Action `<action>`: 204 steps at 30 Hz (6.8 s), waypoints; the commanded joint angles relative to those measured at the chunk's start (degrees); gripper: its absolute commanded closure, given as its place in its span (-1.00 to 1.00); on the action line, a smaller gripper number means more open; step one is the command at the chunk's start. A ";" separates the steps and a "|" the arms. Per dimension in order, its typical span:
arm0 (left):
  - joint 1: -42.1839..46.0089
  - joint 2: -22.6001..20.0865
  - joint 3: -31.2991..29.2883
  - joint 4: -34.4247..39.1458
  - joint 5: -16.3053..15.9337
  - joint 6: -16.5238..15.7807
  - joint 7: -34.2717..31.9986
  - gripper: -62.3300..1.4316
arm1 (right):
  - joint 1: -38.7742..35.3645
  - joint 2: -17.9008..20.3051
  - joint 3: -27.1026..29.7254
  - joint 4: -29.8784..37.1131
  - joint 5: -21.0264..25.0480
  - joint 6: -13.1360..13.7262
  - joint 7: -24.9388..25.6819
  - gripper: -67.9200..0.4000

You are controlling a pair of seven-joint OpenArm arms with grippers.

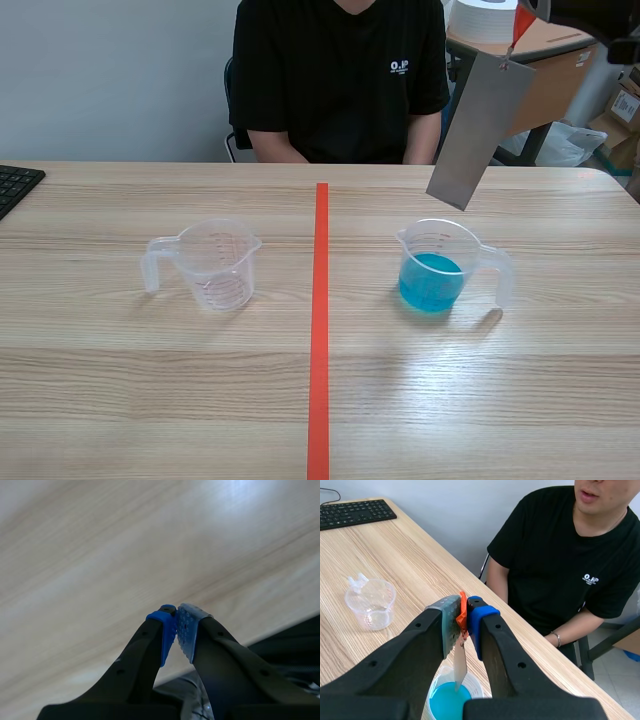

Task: Do the redox reaction experiment.
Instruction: 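Put the plate into the left beaker, then return to the home posture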

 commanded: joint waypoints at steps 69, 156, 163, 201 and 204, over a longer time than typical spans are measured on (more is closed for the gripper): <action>5.33 22.47 -1.99 0.31 0.09 0.17 1.73 0.80 | 32.20 -28.30 -45.31 -33.44 -22.69 0.33 13.14 0.94; 5.70 22.45 -1.99 0.31 0.07 0.13 1.77 -1.00 | 1.88 5.77 -37.70 -9.51 -19.39 -17.59 36.89 -1.00; 8.44 19.56 -1.99 0.94 0.02 -2.23 -1.57 -1.00 | -9.44 9.88 -29.11 -2.60 -19.26 -18.88 36.50 -1.00; -19.74 10.45 -11.52 19.15 3.56 -27.54 0.26 -1.00 | -36.96 11.72 -16.24 11.78 -21.46 -24.00 36.50 -1.00; -19.69 12.17 -12.55 19.74 3.56 -29.86 0.57 -1.00 | -36.96 11.72 -16.26 11.78 -21.46 -24.00 36.48 -1.00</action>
